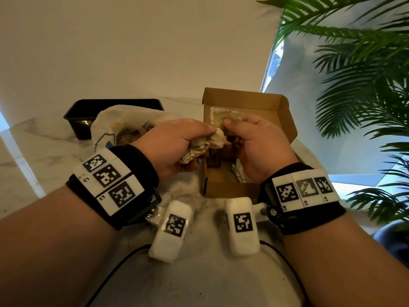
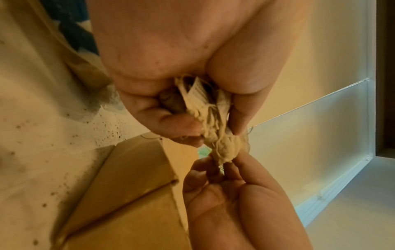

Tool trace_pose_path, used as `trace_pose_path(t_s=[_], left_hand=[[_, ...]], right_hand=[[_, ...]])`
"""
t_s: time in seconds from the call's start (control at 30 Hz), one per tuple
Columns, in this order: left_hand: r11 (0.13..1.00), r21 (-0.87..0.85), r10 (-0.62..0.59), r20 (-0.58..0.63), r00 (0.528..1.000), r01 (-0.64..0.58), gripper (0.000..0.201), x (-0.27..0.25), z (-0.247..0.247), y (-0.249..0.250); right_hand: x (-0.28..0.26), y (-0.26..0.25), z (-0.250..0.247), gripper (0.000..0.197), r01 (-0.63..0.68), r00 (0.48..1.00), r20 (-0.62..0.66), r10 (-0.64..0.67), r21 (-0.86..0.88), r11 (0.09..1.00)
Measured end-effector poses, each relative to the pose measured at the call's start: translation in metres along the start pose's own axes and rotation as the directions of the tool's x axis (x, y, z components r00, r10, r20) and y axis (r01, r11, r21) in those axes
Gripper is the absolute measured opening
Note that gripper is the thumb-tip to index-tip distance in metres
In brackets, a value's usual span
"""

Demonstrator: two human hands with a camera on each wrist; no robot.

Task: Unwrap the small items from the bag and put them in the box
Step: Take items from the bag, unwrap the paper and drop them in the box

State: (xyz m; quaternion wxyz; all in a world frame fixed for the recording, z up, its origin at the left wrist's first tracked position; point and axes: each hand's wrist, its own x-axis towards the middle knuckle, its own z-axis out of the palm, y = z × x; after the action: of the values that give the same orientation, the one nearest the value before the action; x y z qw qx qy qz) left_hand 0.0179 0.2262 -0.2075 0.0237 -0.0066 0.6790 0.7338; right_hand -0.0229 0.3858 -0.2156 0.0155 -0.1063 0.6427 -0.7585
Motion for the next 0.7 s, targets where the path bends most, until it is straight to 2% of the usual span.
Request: trace_pose_path(t_s=[0.1, 0.2, 0.43, 0.53, 0.63, 0.7], left_hand=[[1.000, -0.020, -0.017, -0.031, 0.999, 0.017, 0.018, 0.0010, 0.0008, -0.0012], [1.000, -0.002, 0.004, -0.057, 0.998, -0.004, 0.019, 0.0008, 0.0013, -0.0019], [0.999, 0.033, 0.008, -0.072, 0.997, -0.005, 0.024, -0.0005, 0.0011, -0.0020], [1.000, 0.007, -0.007, -0.066, 0.998, 0.007, 0.022, -0.0006, 0.0015, 0.0000], [0.999, 0.033, 0.003, -0.074, 0.997, -0.001, 0.020, -0.0005, 0.0012, 0.0008], [0.999, 0.052, 0.012, -0.082, 0.997, -0.007, 0.021, -0.0009, 0.0006, 0.0002]], right_hand=[[-0.0024, -0.0006, 0.0010, 0.005, 0.009, 0.999, 0.035, -0.009, -0.022, 1.000], [-0.0030, 0.0000, 0.0020, 0.016, 0.009, 0.998, 0.056, -0.005, -0.066, 0.998], [-0.0082, -0.0013, 0.0033, 0.012, 0.050, 0.992, 0.118, -0.033, -0.152, 0.987], [-0.0061, 0.0007, 0.0020, 0.013, 0.054, 0.995, 0.090, -0.040, -0.157, 0.986], [-0.0047, 0.0005, 0.0006, 0.001, 0.044, 0.998, 0.050, -0.038, -0.124, 0.991], [-0.0038, 0.0002, 0.0007, 0.010, 0.025, 1.000, 0.021, -0.022, -0.111, 0.994]])
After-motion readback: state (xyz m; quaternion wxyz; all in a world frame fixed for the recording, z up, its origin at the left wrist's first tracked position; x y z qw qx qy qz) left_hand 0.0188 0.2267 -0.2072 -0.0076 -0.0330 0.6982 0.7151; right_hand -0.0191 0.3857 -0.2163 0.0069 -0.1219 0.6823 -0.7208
